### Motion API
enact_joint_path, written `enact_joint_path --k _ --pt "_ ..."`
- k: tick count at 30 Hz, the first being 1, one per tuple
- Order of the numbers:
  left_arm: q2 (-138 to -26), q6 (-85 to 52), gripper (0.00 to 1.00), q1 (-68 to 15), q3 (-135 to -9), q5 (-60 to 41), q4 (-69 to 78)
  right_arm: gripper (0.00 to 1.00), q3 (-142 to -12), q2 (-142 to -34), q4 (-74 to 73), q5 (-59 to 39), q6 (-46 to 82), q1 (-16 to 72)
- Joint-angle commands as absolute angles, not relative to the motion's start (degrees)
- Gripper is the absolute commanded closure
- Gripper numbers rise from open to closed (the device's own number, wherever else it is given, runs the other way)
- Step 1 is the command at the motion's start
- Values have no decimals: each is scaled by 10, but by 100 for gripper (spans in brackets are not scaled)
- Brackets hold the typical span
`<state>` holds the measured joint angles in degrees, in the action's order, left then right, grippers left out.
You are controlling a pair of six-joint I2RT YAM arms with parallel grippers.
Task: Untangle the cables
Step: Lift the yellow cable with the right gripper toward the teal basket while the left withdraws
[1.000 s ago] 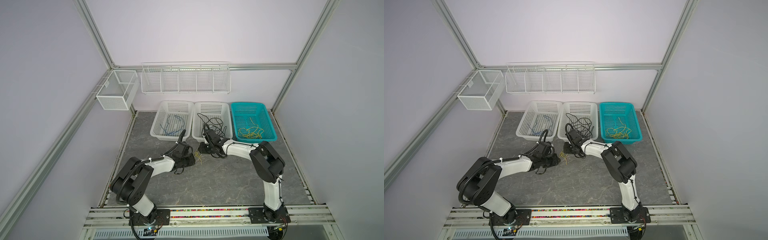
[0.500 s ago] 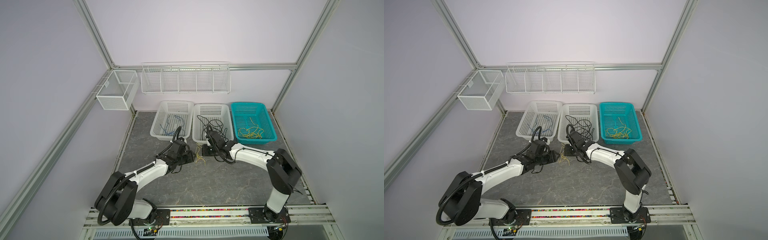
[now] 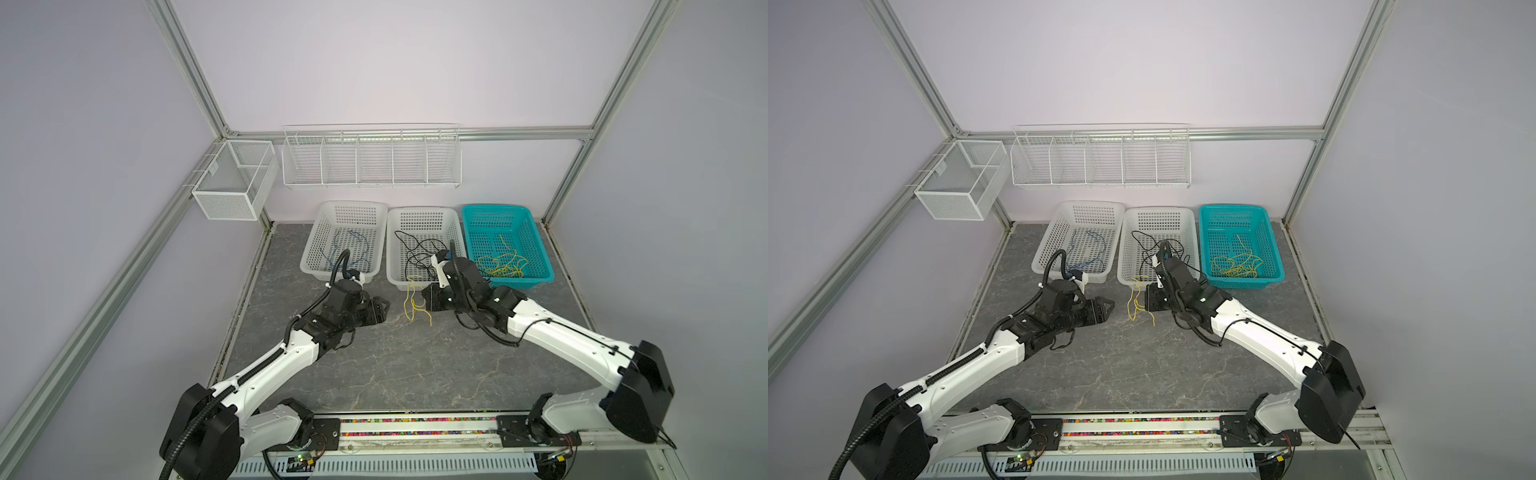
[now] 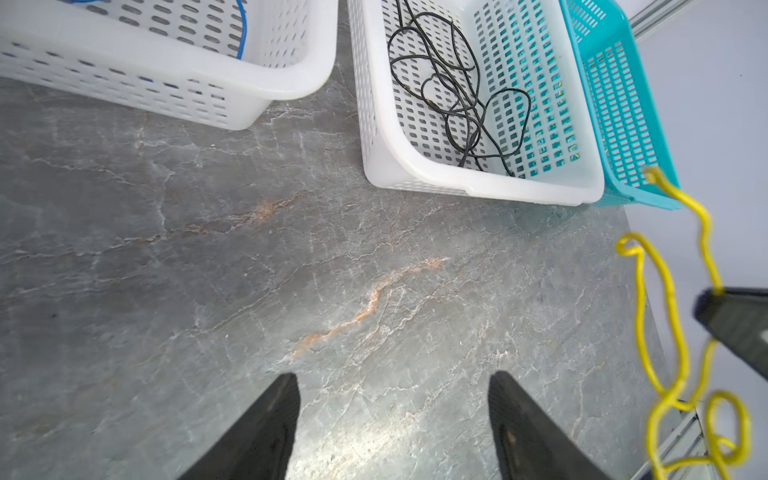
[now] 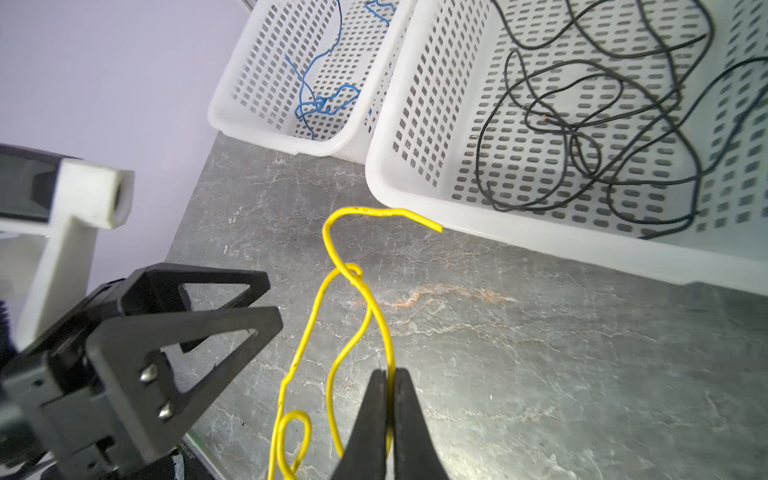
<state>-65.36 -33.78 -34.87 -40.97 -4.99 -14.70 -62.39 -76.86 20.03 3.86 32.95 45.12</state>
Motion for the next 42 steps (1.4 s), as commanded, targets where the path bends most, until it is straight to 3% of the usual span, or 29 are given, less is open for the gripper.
enact_joint_path --k 1,7,12,19,26,42 --pt "-635 -310 23 -346 -441 -33 -190 93 -610 -719 241 57 304 454" --pt "-620 -302 18 -347 -467 -31 -226 93 -605 -642 298 87 283 454" --pt "-606 -283 1 -346 -506 -9 -278 93 -632 -598 376 149 255 448" --pt "-584 -218 1 -346 -547 49 -325 93 -651 -533 433 194 240 412" --pt "-543 -189 1 -346 -531 180 -313 93 -690 -509 489 188 225 311" --pt "-409 -137 1 -346 -425 321 -246 93 -809 -655 519 98 288 100"
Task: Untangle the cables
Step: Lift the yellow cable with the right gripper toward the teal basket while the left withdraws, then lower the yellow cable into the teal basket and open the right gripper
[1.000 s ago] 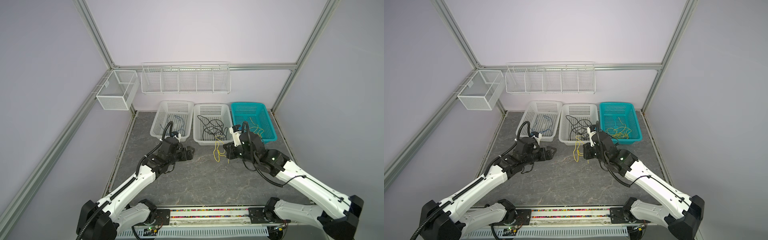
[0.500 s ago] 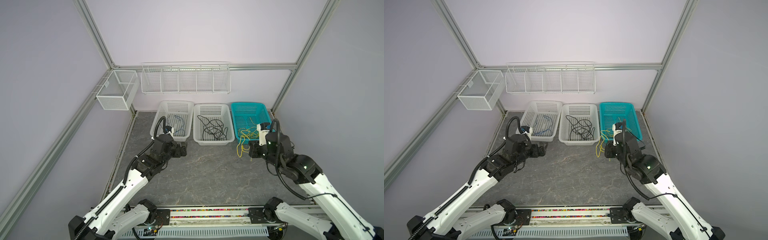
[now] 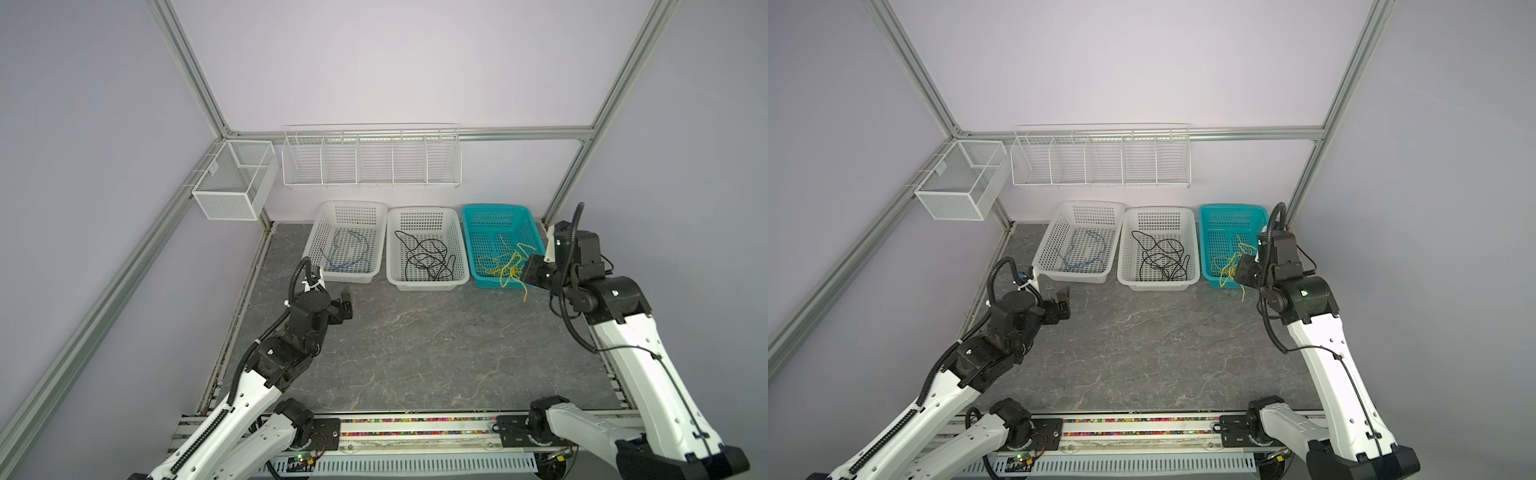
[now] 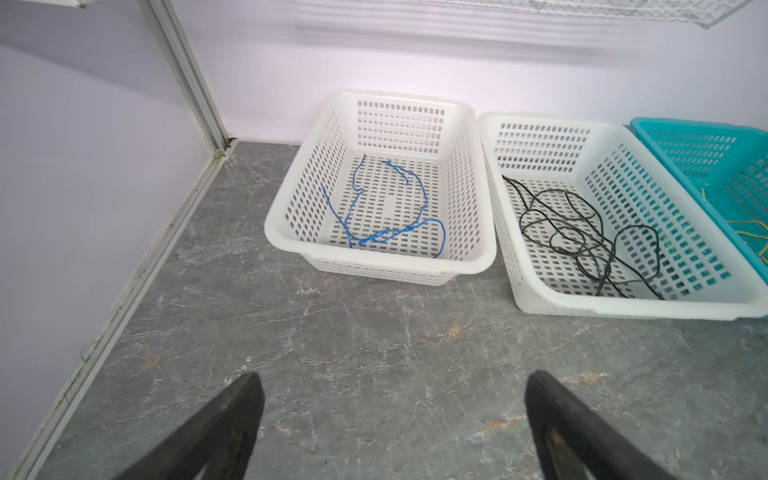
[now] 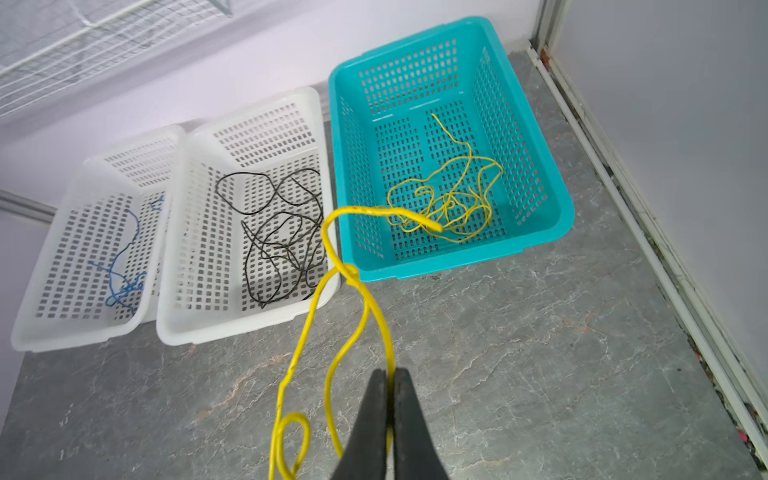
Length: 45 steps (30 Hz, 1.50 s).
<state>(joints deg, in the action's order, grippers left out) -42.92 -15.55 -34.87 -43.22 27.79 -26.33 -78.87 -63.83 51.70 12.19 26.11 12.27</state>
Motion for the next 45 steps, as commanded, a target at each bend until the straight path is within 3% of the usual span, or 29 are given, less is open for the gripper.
enact_joint_path --k 1,10,33,41,45 --pt "-402 -137 1 -345 -422 325 -245 93 -810 -664 514 103 300 92" --pt "-388 -134 1 -346 -410 318 -243 93 -830 -758 441 159 369 56" --pt "-371 -122 1 -346 -390 293 -223 93 -977 -1045 422 140 360 8" --pt "-371 -120 1 -346 -386 289 -218 77 -988 -1050 418 131 352 7" --pt "-371 -119 1 -347 -385 287 -218 64 -992 -1028 416 123 350 8"
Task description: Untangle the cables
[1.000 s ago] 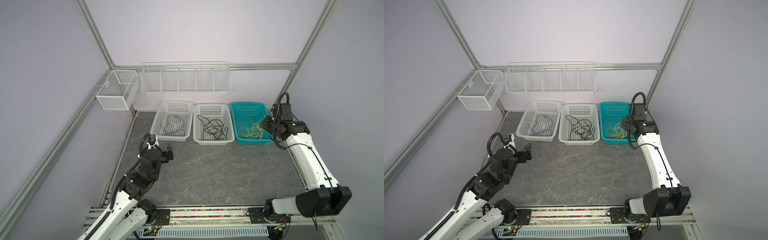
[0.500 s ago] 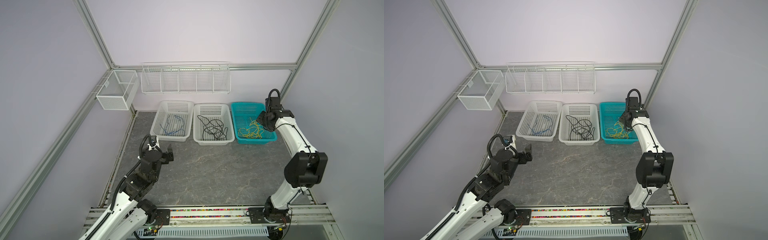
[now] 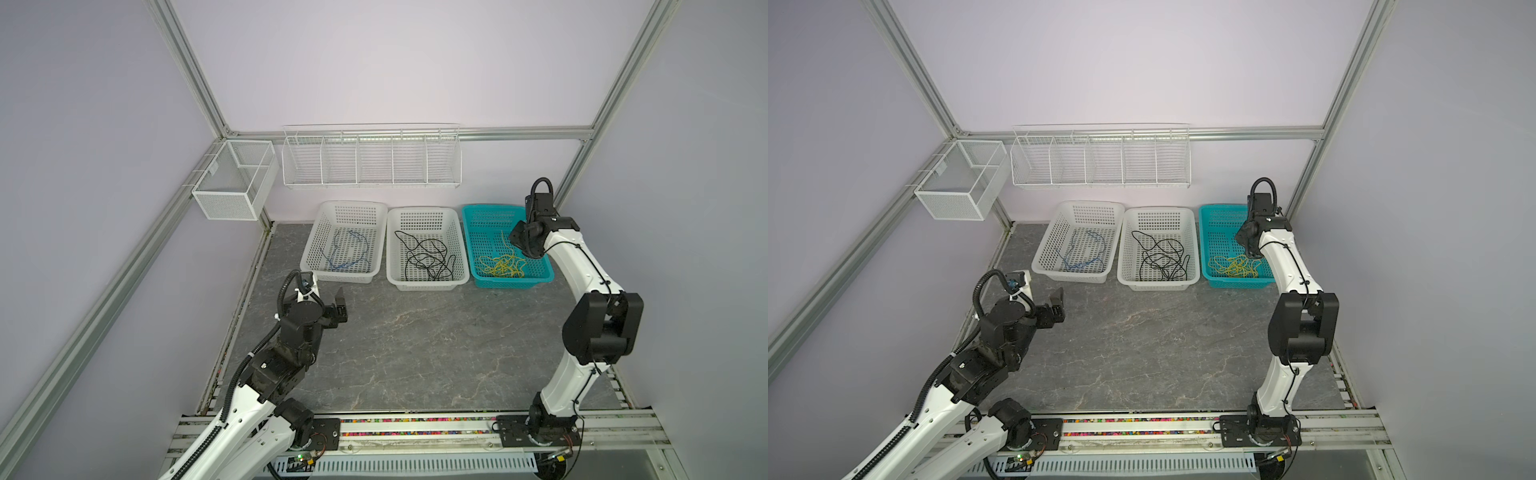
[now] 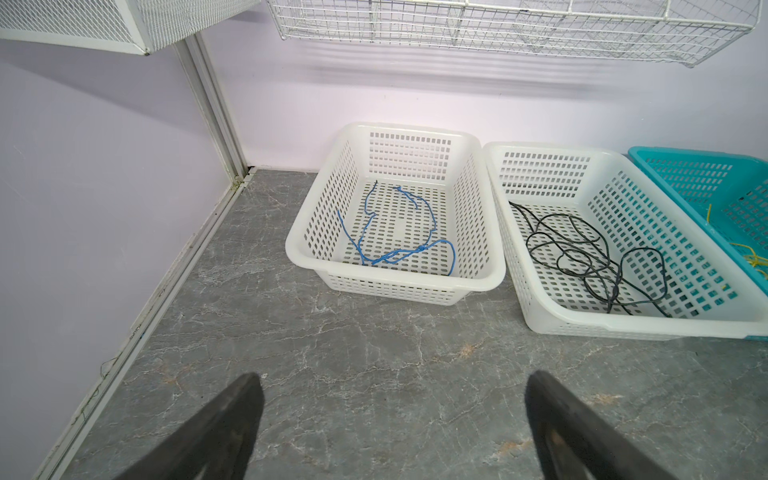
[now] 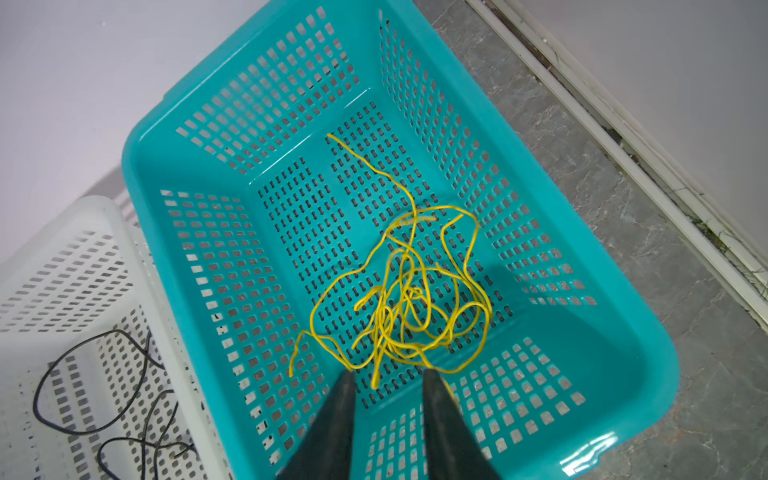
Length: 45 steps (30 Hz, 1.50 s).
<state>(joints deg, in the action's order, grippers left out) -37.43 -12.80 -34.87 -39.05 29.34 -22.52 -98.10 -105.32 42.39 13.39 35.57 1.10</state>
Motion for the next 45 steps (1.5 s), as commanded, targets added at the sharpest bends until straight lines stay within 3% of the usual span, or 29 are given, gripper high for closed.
enact_joint_path --k 1,10,13,22,26,33,37,45 --pt "-371 -119 1 -346 -385 287 -218 58 -991 -1018 414 117 351 9" --pt "-362 -120 1 -347 -380 294 -209 0 -933 -887 348 134 332 62" --pt "-359 -122 1 -347 -376 294 -207 12 -904 -842 331 137 322 82" --pt "-357 -128 1 -347 -371 288 -203 12 -705 -634 184 149 294 103" --pt "-354 -130 1 -346 -368 286 -200 12 -650 -582 184 136 231 103" --pt "-353 -131 1 -346 -361 285 -196 12 -533 -501 171 247 158 103" --pt "-358 -125 1 -347 -360 284 -196 12 -468 -497 126 312 114 103" --pt "-358 -126 1 -351 -356 298 -198 12 -336 -572 -75 328 61 95"
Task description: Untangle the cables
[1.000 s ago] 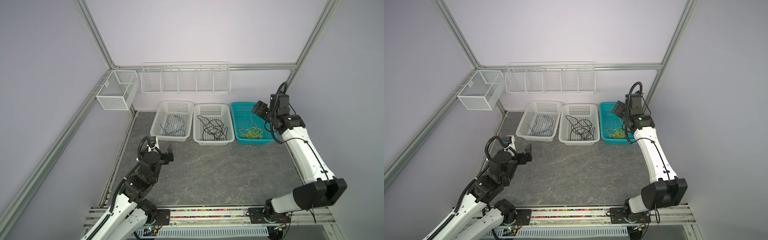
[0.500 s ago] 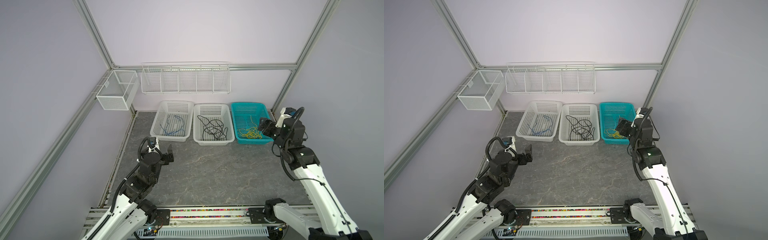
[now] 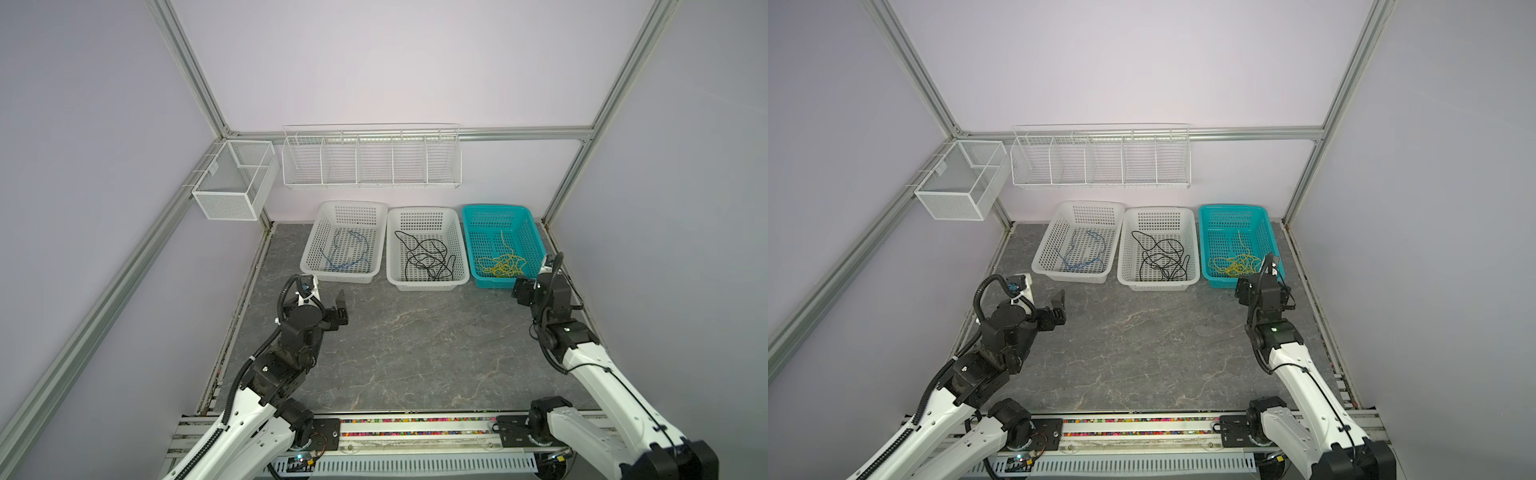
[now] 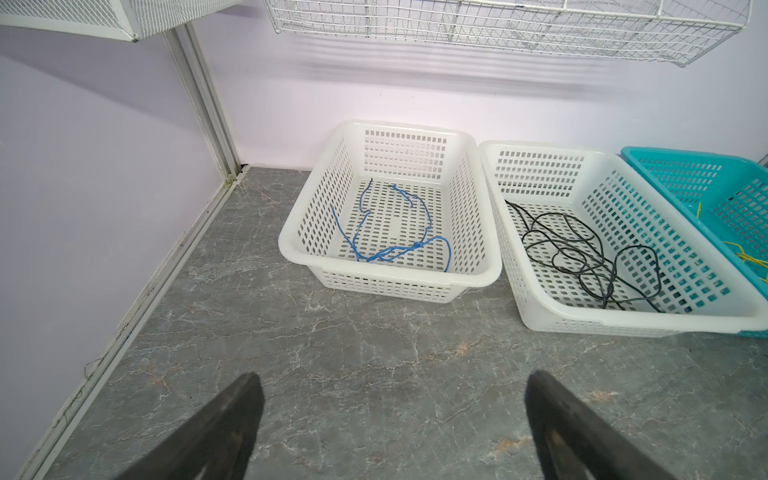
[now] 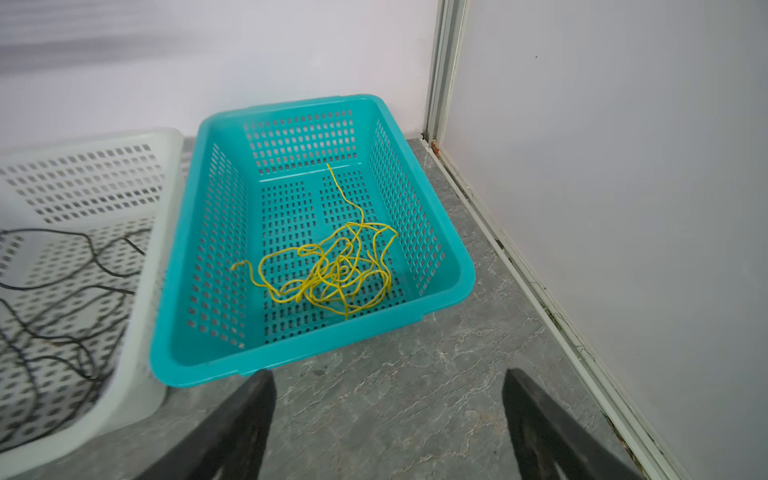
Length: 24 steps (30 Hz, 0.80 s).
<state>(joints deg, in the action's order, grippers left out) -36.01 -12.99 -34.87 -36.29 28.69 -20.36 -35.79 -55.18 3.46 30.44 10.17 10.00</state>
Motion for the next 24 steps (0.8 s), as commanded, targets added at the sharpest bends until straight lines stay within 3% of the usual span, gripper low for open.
enact_joint_path --k 1,24 --pt "-357 -126 1 -352 -356 298 -197 12 -335 -587 -84 317 66 87" --pt "-359 -116 1 -358 -330 324 -179 11 -252 -855 -428 236 0 40"
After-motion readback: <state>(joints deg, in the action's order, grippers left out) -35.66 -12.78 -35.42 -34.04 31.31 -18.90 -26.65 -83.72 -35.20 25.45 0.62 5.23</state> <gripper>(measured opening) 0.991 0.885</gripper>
